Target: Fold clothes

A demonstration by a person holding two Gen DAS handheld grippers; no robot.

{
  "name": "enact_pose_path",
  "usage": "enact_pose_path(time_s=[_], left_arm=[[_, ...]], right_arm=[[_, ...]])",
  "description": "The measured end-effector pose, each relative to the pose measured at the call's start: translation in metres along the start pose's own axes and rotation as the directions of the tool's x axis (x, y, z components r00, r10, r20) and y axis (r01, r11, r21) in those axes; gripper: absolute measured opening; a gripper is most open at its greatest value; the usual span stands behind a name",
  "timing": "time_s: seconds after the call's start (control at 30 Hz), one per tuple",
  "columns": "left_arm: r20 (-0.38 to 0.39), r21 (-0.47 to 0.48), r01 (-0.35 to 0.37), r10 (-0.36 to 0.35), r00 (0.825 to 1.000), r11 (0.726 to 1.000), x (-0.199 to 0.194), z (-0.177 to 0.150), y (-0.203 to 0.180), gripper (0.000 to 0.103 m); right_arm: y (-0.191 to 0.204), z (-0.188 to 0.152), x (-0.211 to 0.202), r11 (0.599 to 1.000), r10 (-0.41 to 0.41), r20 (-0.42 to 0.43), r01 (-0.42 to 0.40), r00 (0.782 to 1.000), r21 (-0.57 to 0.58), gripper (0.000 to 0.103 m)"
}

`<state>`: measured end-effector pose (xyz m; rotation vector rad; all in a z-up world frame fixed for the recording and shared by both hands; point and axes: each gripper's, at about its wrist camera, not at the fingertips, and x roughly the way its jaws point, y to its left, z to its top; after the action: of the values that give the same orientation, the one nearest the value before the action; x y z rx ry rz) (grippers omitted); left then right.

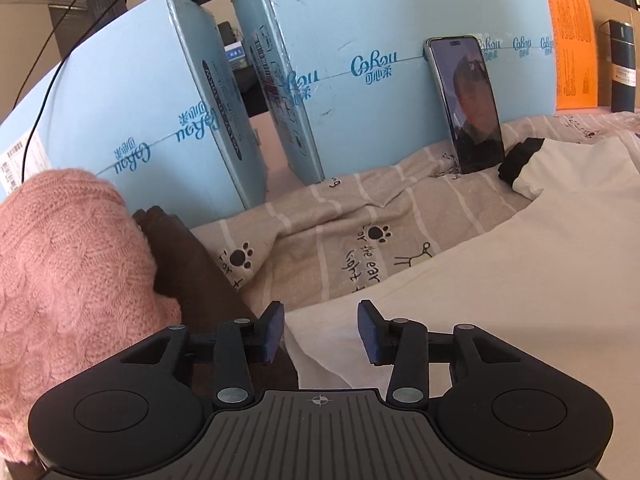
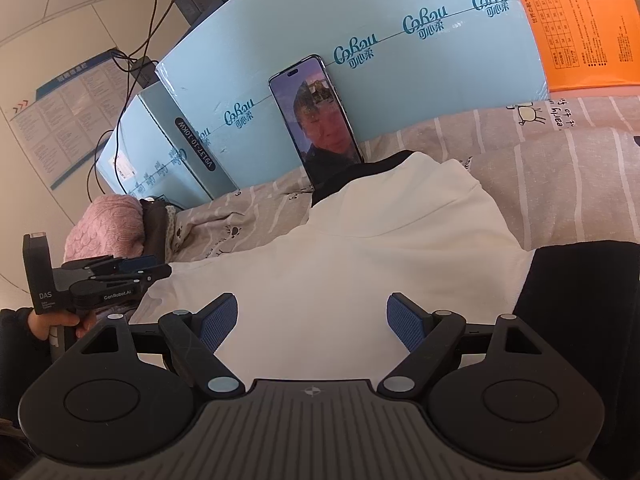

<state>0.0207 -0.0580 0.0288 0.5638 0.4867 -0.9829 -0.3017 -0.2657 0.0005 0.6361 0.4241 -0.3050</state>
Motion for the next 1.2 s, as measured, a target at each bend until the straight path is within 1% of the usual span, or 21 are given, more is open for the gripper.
enact_pose_path(time_s=[0.03,0.07,0.1,0.17,0.33,0.43,0.47,0.5,0.63,0.7,0.77,0.83,0.87,0.9,0.93,0.97,1.0,1.07,1.17,1.2], left_arm=[[0.000,-0.018,0.014,-0.014,1.000,1.000,-0.003,-0.003,0.000,0.049],[0.000,-0.036,0.029,-0.029,1.000,0.999,-0.005,-0.006,0.000,0.056],[-0.003,-0.053,0.042,-0.042,0.999,0.998,-0.006,-0.008,0.001,0.057],[-0.008,-0.083,0.075,-0.076,0.997,0.994,-0.007,-0.012,0.002,0.057],[-0.029,-0.140,0.121,-0.126,0.992,0.983,-0.003,-0.012,0.004,0.058],[-0.038,-0.174,0.153,-0.162,0.986,0.973,-0.004,-0.013,0.006,0.063],[-0.041,-0.185,0.164,-0.174,0.984,0.969,-0.005,-0.013,0.006,0.067],[-0.043,-0.196,0.174,-0.186,0.982,0.965,-0.005,-0.013,0.007,0.069],[-0.045,-0.228,0.219,-0.235,0.971,0.949,-0.001,-0.011,0.008,0.069],[-0.049,-0.244,0.221,-0.240,0.970,0.944,0.008,-0.009,0.011,0.069],[-0.055,-0.268,0.200,-0.222,0.974,0.943,0.015,-0.007,0.015,0.066],[-0.050,-0.260,0.181,-0.201,0.978,0.948,0.020,-0.005,0.017,0.053],[-0.052,-0.225,0.156,-0.171,0.984,0.962,0.021,-0.004,0.015,0.033],[-0.054,-0.183,0.126,-0.138,0.989,0.975,0.022,-0.004,0.012,0.015],[-0.055,-0.142,0.096,-0.104,0.993,0.985,0.024,-0.004,0.009,0.010],[-0.054,-0.100,0.065,-0.070,0.996,0.993,0.025,-0.004,0.006,0.008],[-0.043,-0.042,0.014,-0.016,0.999,0.999,0.025,-0.004,0.002,0.007],[-0.014,0.066,-0.092,0.093,0.996,0.994,0.025,-0.004,-0.005,0.007],[0.008,0.115,-0.157,0.157,0.987,0.981,0.028,0.000,-0.002,0.007],[0.021,0.124,-0.173,0.171,0.985,0.977,0.028,0.001,-0.001,0.010]], right_arm=[[0.000,0.000,0.000,1.000,0.001,0.000,-0.001,1.000,-0.001,0.081],[0.001,0.000,0.000,1.000,0.002,0.000,-0.002,1.000,-0.001,0.081],[0.001,0.000,0.000,1.000,0.002,0.000,-0.002,1.000,-0.002,0.081],[0.002,0.000,0.000,1.000,0.002,0.000,-0.002,1.000,-0.004,0.081],[0.003,0.000,-0.001,1.000,0.004,0.002,-0.004,1.000,-0.009,0.081],[0.003,0.000,-0.001,1.000,0.006,0.002,-0.006,1.000,-0.008,0.081],[0.003,0.000,-0.001,1.000,0.006,0.002,-0.006,1.000,-0.007,0.081],[0.002,0.000,-0.001,1.000,0.006,0.001,-0.006,1.000,-0.006,0.081],[0.002,0.000,0.000,1.000,0.006,-0.002,-0.006,1.000,-0.006,0.081],[0.001,0.000,0.000,1.000,0.006,-0.001,-0.006,1.000,-0.006,0.081],[0.001,0.000,0.000,1.000,0.005,-0.001,-0.005,1.000,-0.006,0.081],[0.001,0.000,0.000,1.000,0.005,-0.001,-0.005,1.000,-0.006,0.081],[0.001,0.000,0.000,1.000,0.005,-0.002,-0.005,1.000,-0.005,0.081],[0.001,0.000,0.000,1.000,0.003,-0.003,-0.003,1.000,-0.005,0.081],[0.000,0.000,0.000,1.000,0.003,-0.004,-0.003,1.000,-0.005,0.081],[0.000,0.000,0.001,1.000,0.003,-0.006,-0.003,1.000,-0.005,0.081],[0.000,0.000,0.001,1.000,0.002,-0.007,-0.002,1.000,-0.005,0.081],[0.000,0.000,0.001,1.000,0.002,-0.010,-0.002,1.000,-0.005,0.081],[0.000,0.000,0.001,1.000,-0.001,-0.011,0.001,1.000,-0.005,0.081],[0.000,0.000,0.001,1.000,-0.001,-0.011,0.001,1.000,-0.005,0.081]])
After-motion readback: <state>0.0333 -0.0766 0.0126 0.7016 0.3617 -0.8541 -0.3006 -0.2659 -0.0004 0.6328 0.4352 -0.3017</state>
